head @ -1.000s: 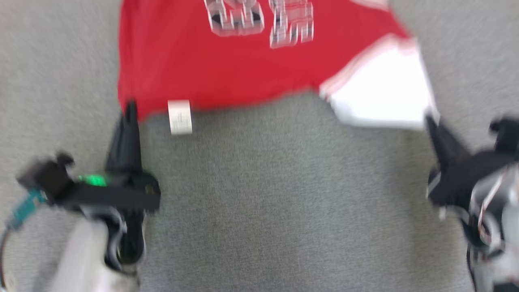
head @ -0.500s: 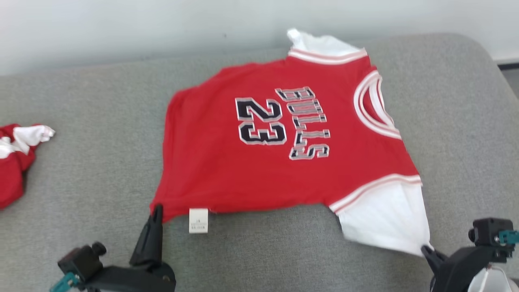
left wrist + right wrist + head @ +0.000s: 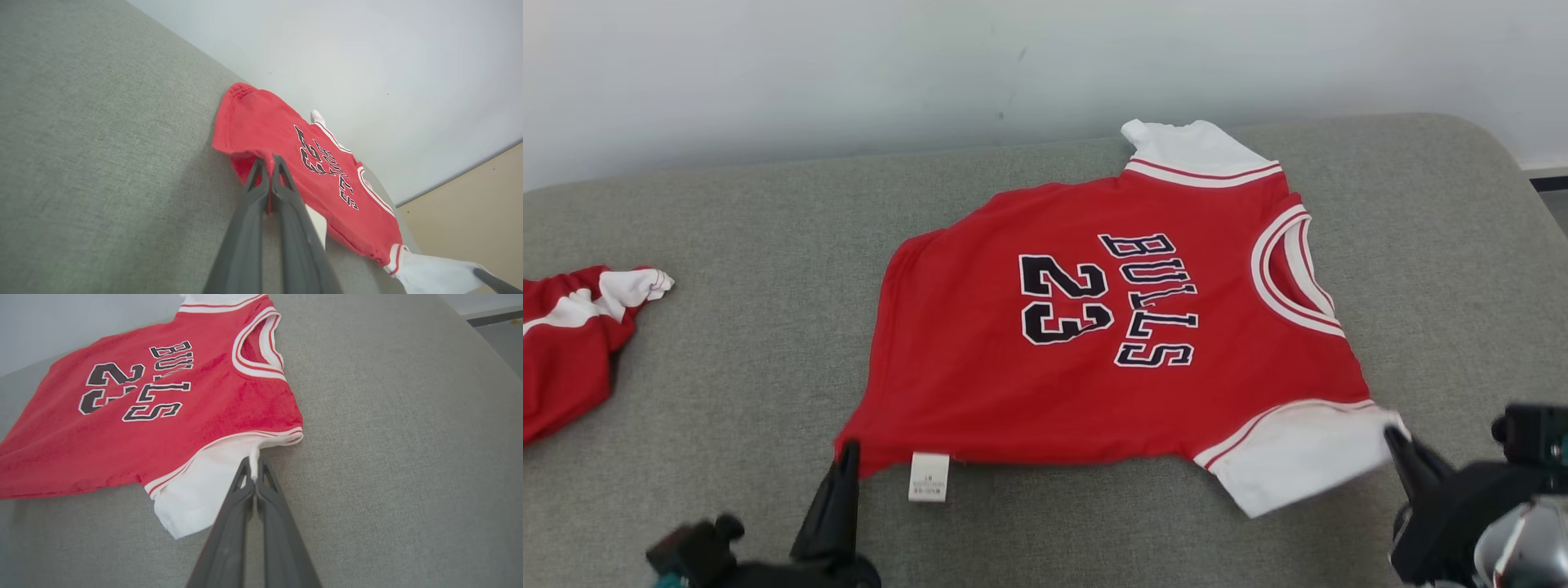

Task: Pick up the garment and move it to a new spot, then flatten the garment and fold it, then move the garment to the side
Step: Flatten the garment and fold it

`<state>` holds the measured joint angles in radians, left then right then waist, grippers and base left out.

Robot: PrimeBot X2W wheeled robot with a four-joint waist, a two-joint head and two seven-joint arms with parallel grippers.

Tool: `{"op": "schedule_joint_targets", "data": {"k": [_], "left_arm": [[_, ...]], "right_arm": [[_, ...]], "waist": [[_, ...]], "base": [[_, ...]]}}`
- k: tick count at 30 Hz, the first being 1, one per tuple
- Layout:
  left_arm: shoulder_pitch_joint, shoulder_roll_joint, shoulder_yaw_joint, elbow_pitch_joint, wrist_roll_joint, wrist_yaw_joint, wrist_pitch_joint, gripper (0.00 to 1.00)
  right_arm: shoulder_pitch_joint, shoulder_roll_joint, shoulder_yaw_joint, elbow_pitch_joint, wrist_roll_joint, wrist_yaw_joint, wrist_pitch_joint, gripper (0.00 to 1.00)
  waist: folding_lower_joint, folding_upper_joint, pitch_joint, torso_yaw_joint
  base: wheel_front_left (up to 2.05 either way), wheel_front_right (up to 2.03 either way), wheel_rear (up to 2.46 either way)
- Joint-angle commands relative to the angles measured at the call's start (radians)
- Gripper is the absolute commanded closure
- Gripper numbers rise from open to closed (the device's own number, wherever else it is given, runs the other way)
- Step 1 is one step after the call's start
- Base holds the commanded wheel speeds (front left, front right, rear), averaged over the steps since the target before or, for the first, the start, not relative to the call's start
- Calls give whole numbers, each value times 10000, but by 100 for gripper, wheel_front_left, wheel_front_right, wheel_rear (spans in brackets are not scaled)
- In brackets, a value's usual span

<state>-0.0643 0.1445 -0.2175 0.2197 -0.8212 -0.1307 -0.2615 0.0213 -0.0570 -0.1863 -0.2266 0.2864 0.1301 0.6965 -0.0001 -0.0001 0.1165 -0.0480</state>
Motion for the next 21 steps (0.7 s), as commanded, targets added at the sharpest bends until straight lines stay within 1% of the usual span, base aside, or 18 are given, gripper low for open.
{"op": "schedule_joint_targets", "data": {"k": [1, 4, 6, 10, 13, 17, 19, 21], "left_arm": [[-514, 138, -44, -133, 106, 24, 55, 100], [-1477, 321, -147, -203, 210, 21, 344, 100], [-2402, 555, -201, -71, 339, 20, 622, 100], [-4636, 977, -146, 389, 202, 17, 1320, 100], [-6205, 1489, -239, 711, 310, 15, 1914, 100], [-8006, 1953, -176, 861, -77, 14, 2808, 100], [-8743, 1907, 63, 913, -441, 37, 3144, 100], [-9382, 2126, 112, 1031, -411, 50, 3396, 100]], "right_arm": [[-468, -165, 161, 1, -52, 9, -355, 100], [-1676, -595, 599, 226, 8, 9, -1080, 100], [-2714, -944, 1040, 561, 155, 9, -1468, 100], [-5349, -1738, 2064, 1624, 382, 7, -2055, 100], [-7470, -2161, 2825, 2572, 259, 9, -2599, 100], [-9922, -2474, 3810, 4027, -175, 7, -3363, 100], [-11064, -2556, 4175, 4690, -379, 9, -3639, 100], [-12022, -2560, 4492, 5313, -493, 7, -4017, 100]], "waist": [[1, 1, 24, -10], [1, 1, 141, -51], [1, 1, 286, -119], [1, 1, 747, -393], [1, 1, 1161, -671], [1, 1, 1771, -1036], [1, 1, 2072, -1131], [1, 1, 2308, -1198]], "base": [[0, 0, 0], [0, 0, 0], [0, 0, 0], [0, 0, 0], [0, 0, 0], [0, 0, 0], [0, 0, 0], [0, 0, 0]]}}
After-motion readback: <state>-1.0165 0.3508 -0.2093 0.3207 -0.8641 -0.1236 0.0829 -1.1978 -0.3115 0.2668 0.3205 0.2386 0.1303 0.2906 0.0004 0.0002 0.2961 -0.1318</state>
